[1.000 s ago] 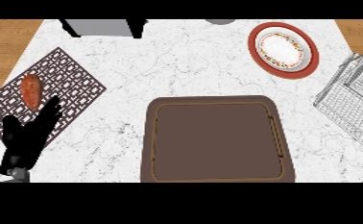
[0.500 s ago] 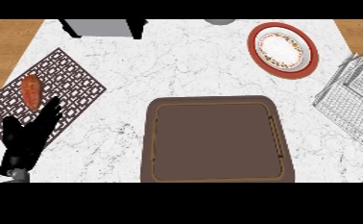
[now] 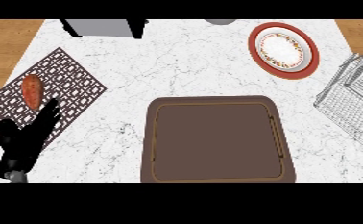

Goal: Pick the lemon from the tray and place it in the tiered basket

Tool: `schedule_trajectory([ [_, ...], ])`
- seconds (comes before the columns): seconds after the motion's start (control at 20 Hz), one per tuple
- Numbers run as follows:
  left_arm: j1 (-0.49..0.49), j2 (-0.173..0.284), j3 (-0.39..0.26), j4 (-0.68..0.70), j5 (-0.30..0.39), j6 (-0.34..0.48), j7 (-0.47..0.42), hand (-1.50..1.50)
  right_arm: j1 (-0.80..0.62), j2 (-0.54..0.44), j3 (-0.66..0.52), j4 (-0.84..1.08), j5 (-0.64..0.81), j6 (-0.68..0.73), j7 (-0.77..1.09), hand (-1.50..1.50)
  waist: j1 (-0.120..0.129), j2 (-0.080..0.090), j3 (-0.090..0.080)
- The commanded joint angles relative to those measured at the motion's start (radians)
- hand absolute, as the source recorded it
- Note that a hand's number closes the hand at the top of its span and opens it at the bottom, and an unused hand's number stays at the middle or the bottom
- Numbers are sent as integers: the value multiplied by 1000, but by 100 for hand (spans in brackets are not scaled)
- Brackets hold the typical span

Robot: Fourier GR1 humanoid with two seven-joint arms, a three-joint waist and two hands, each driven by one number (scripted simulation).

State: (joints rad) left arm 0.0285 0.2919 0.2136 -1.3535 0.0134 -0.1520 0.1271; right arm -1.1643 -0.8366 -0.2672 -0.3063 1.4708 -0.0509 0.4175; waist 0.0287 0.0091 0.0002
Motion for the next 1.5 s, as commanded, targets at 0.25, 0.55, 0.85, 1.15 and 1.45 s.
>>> schedule_trajectory([
  [0.25, 8, -20, -6, -18, -4, 10, 12, 0, 63, -20, -102, 110, -81, 115, 193, -150, -4, 0, 1],
  [0.55, -27, -1, 10, 6, -19, 18, 11, 0, 75, 11, -142, 13, -146, -4, 177, -150, -12, -3, 0],
  [0.85, -26, 8, 15, -29, 8, -5, 52, 0, 39, -46, -195, -91, -196, -157, 166, -150, -19, -7, 1],
  [1.15, 35, -25, 1, -14, -34, 29, -6, 0, 3, -114, -306, -173, -296, -130, 307, -150, -42, -18, -1],
  [1.45, 101, -25, 35, -28, -13, 33, -3, 0, 93, -141, -491, -331, -511, -157, 196, -150, -93, -38, 1],
])
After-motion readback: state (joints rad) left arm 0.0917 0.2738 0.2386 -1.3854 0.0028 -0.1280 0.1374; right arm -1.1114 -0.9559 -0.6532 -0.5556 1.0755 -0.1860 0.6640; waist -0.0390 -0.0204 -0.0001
